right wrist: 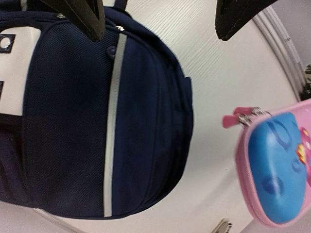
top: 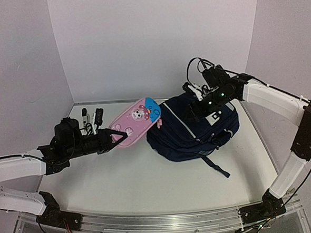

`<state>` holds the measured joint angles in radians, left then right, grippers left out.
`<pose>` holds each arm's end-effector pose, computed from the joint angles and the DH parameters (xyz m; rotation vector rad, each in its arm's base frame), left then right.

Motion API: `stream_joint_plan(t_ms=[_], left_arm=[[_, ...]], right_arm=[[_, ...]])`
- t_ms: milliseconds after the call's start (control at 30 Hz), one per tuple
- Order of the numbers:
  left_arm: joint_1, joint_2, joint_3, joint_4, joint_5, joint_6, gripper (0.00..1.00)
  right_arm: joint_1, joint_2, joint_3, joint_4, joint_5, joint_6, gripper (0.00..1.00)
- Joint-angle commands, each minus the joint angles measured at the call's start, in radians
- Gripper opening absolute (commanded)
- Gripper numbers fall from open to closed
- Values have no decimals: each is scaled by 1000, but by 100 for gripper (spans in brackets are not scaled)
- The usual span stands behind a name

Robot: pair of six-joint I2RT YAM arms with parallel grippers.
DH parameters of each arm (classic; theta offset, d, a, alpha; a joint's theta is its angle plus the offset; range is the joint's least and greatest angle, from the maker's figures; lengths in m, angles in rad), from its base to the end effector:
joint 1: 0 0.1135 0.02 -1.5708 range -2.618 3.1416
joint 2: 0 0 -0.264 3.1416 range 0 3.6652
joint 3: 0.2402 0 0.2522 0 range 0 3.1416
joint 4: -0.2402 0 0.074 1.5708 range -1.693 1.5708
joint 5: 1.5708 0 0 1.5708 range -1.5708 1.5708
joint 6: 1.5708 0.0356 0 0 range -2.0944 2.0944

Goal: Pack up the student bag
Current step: Pick up the stationery from the center of the board, then place the stationery in the student bag.

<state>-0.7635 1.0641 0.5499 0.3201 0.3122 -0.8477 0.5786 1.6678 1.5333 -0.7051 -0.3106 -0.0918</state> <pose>0.1662 -0.1742 0.2553 0.1726 1.9870 -1.3891 0.3025 0.2106 0.3226 -0.9405 2.2556 0.5957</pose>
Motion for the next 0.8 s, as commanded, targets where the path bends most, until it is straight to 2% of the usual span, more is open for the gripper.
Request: stream_joint_plan(t_ms=[0, 167, 267, 467, 600, 767], left_arm=[[6, -128, -3, -79, -231, -52, 2], [10, -220, 3, -225, -391, -105, 1], [12, -264, -4, -282, -446, -125, 1], [12, -318, -21, -314, -474, -149, 1], [13, -338, -27, -314, -474, -148, 1], [13, -351, -33, -314, -468, -143, 1]], right_arm=[[149, 64, -4, 113, 331, -99, 74], [250, 173, 46, 159, 419, -118, 65], [283, 253, 95, 160, 437, -122, 63], [323, 383, 177, 172, 508, -125, 63], [332, 440, 195, 187, 629, -150, 66], [332, 477, 175, 222, 762, -208, 63]])
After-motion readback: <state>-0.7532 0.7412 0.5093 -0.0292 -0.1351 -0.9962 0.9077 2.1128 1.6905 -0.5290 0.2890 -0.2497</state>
